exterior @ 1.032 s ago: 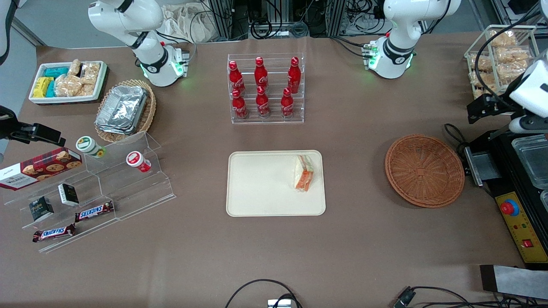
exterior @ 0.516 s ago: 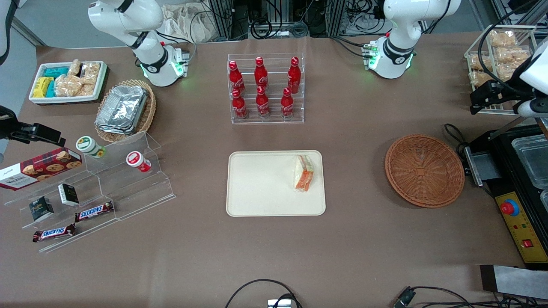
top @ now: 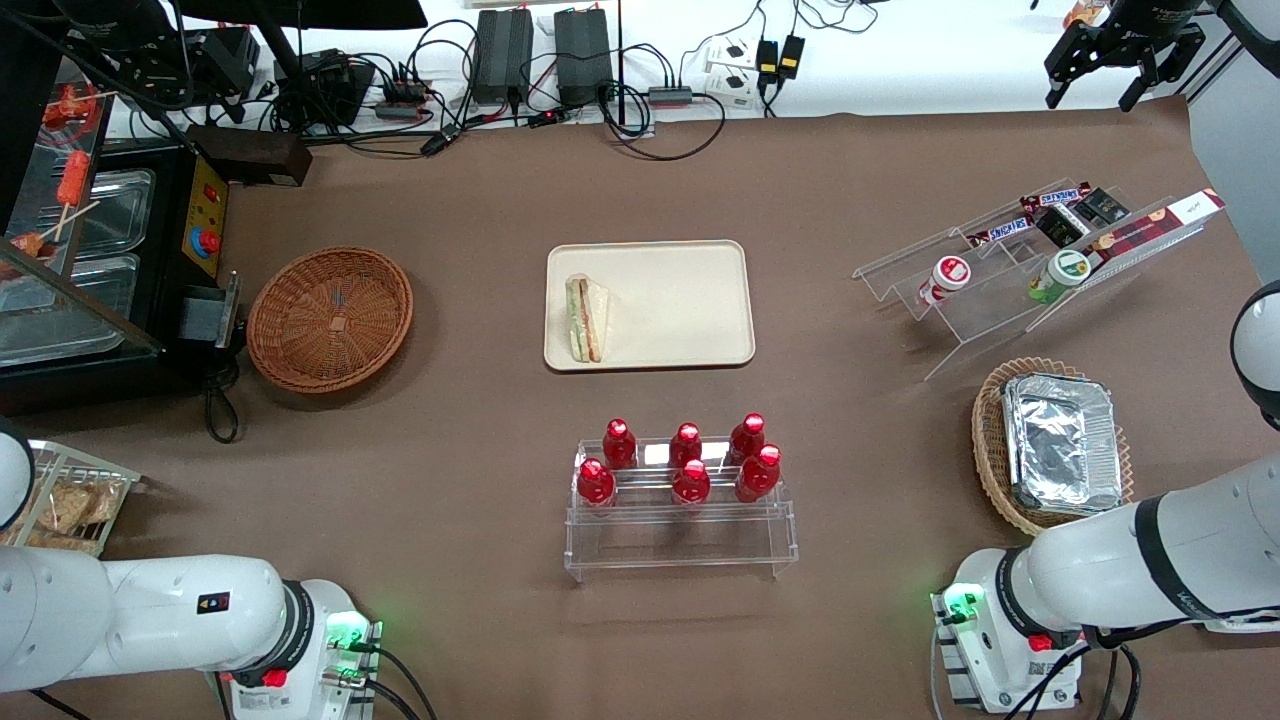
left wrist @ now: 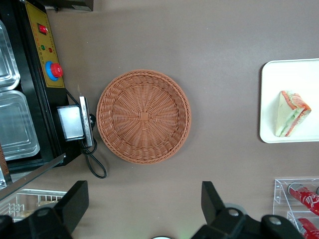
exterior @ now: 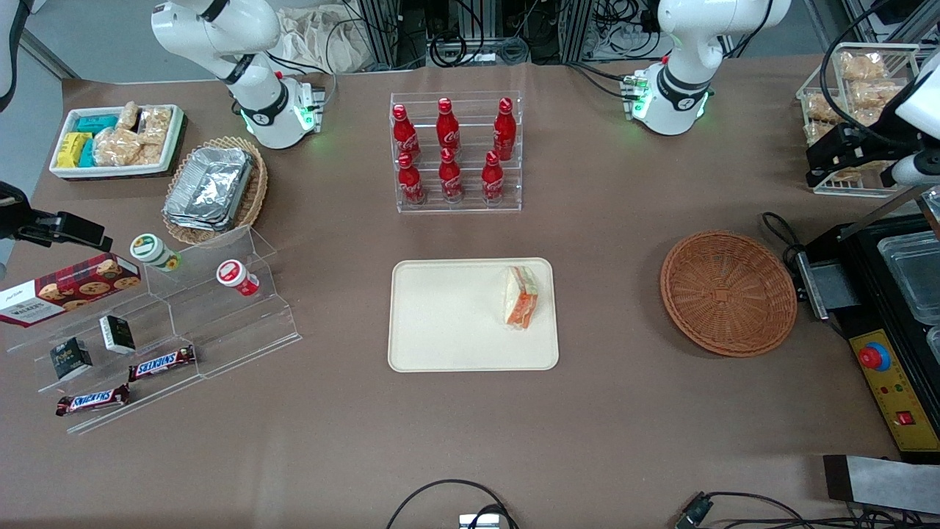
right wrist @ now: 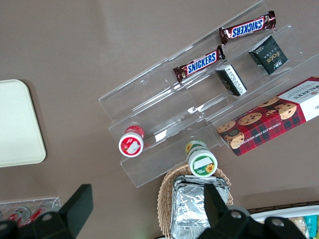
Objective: Place sandwich from basket to tray
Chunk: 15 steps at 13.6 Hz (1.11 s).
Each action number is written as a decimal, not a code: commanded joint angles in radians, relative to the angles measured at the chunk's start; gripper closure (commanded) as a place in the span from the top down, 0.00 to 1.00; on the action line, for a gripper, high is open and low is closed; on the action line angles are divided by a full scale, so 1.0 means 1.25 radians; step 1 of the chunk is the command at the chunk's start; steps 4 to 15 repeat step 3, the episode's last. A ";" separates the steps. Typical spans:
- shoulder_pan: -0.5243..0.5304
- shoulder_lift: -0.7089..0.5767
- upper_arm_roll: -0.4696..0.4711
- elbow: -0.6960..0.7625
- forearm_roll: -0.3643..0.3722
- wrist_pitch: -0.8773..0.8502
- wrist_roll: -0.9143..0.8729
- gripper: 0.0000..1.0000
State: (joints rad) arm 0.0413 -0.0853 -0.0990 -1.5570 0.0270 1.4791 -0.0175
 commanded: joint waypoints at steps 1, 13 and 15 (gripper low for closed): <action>-0.007 -0.019 0.004 -0.018 -0.011 -0.005 -0.017 1.00; -0.007 -0.016 0.004 -0.016 -0.014 -0.013 -0.014 1.00; -0.007 -0.016 0.004 -0.016 -0.014 -0.013 -0.014 1.00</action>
